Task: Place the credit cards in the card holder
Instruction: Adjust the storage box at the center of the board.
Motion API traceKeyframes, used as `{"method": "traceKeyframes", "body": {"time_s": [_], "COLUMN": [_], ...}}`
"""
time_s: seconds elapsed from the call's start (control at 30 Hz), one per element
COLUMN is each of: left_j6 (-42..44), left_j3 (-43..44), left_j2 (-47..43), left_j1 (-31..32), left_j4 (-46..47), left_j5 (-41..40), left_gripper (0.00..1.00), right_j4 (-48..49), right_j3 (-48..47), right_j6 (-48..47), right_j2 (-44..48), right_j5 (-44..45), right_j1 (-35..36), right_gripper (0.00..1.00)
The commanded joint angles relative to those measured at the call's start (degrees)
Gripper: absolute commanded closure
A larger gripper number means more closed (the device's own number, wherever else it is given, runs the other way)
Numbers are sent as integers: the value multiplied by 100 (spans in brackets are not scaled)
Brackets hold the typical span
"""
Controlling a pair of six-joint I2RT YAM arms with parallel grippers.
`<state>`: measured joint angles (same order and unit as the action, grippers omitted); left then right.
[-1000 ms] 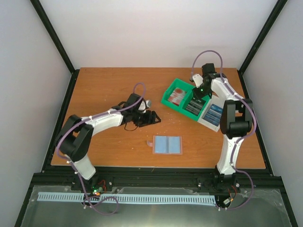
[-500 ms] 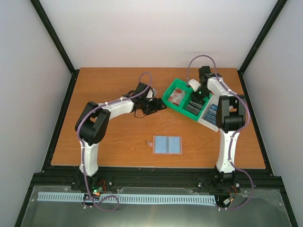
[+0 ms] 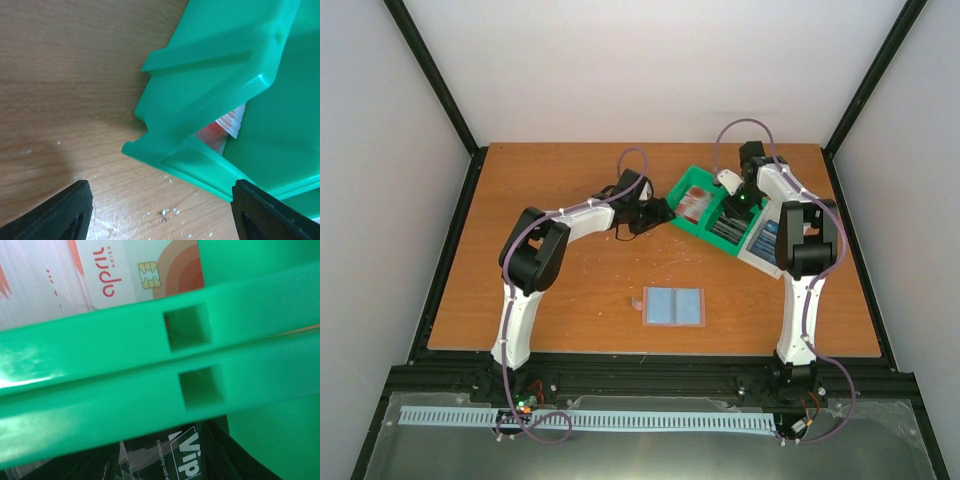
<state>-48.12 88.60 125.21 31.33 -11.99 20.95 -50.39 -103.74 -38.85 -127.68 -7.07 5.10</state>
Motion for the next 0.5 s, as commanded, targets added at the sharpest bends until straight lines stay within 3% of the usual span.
{"method": "traceKeyframes", "body": {"time_s": [0.0, 0.47], "left_j6": [-89, -35], "left_j3": [437, 991], "left_j2": [186, 698], "left_j1": [-47, -48], "left_j4": [-43, -724], "left_j5": [-64, -365], "left_gripper": [22, 21], "right_j4": [81, 114], "right_j3": [-16, -129], "right_j6": [-103, 111], "right_j2": [-164, -168], "right_j5": [164, 60], "right_j1": [-45, -116], "right_gripper": [55, 59]}}
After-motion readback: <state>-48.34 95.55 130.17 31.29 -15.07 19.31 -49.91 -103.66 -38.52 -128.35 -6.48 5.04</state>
